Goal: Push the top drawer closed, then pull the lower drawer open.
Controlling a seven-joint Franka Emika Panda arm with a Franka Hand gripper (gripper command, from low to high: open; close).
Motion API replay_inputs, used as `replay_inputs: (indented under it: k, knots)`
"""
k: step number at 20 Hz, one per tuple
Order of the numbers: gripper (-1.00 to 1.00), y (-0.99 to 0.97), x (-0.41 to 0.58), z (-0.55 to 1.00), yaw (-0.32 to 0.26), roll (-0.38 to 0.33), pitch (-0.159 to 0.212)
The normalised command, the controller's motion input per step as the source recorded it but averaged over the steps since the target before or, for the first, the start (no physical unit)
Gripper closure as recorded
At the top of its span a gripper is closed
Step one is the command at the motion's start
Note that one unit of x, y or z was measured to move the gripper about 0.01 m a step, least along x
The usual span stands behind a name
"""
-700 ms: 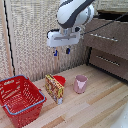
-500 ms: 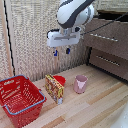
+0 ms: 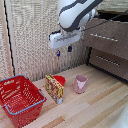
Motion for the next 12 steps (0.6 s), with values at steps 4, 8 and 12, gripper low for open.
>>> replay_inputs:
  k: [4, 8, 12]
  knots:
    - [-1.00, -0.08, -0.102, 0.07, 0.185, -0.322, -0.005]
    - [-1.00, -0.07, -0.116, 0.01, 0.177, -0.349, 0.000]
    - [-1.00, -0.08, -0.148, 0.00, 0.178, -0.357, 0.000]
